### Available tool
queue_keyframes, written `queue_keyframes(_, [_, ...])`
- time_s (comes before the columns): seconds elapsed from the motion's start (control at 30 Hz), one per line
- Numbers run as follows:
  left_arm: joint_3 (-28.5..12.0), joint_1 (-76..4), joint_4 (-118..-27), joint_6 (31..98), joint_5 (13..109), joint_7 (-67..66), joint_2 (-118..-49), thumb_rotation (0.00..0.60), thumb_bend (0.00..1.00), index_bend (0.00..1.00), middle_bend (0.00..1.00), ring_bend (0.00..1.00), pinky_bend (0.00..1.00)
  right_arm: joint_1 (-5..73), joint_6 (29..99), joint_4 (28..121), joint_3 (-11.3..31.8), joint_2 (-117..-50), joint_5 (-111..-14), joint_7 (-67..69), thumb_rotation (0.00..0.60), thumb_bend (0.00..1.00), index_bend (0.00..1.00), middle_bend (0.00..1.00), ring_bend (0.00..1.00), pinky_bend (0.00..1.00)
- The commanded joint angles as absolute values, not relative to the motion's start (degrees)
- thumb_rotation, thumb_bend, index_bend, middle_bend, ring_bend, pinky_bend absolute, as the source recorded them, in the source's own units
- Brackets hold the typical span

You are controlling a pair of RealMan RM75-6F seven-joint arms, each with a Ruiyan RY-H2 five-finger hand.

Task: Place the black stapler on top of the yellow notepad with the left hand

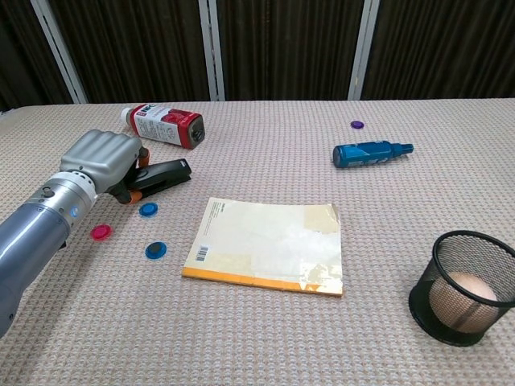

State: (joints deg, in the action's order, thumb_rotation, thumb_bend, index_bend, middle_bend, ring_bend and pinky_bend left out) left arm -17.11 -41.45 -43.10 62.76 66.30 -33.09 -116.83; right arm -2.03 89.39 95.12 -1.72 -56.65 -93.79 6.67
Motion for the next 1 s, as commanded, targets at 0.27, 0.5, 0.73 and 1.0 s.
queue_keyframes(0.27, [-16.27, -39.78, -46.08, 66.09, 68.14, -30.1, -114.21, 0.6, 0.34, 0.6, 0.61, 0.53, 0.57, -1.71, 88.59, 95.5, -1.74, -57.07, -93.51, 5.25, 0.6, 0.06, 0.0, 0.0, 0.0, 0.0])
queue_keyframes(0.5, [-15.83, -37.69, -50.6, 69.29, 69.28, -29.09, -110.32, 0.6, 0.34, 0.61, 0.61, 0.54, 0.57, -1.55, 88.08, 95.88, -1.66, -57.34, -92.98, 4.22, 0.6, 0.06, 0.0, 0.0, 0.0, 0.0])
queue_keyframes(0.73, [-15.73, -36.4, -56.2, 73.7, 71.84, -26.68, -107.03, 0.6, 0.35, 0.62, 0.62, 0.55, 0.58, -1.32, 87.46, 96.24, -1.66, -57.58, -92.66, 3.3, 0.6, 0.06, 0.0, 0.0, 0.0, 0.0])
queue_keyframes(1.0, [-15.62, -37.46, -58.86, 74.94, 74.31, -22.79, -107.8, 0.6, 0.35, 0.62, 0.62, 0.55, 0.58, -1.22, 87.34, 96.29, -1.67, -57.4, -92.59, 3.56, 0.6, 0.06, 0.0, 0.0, 0.0, 0.0])
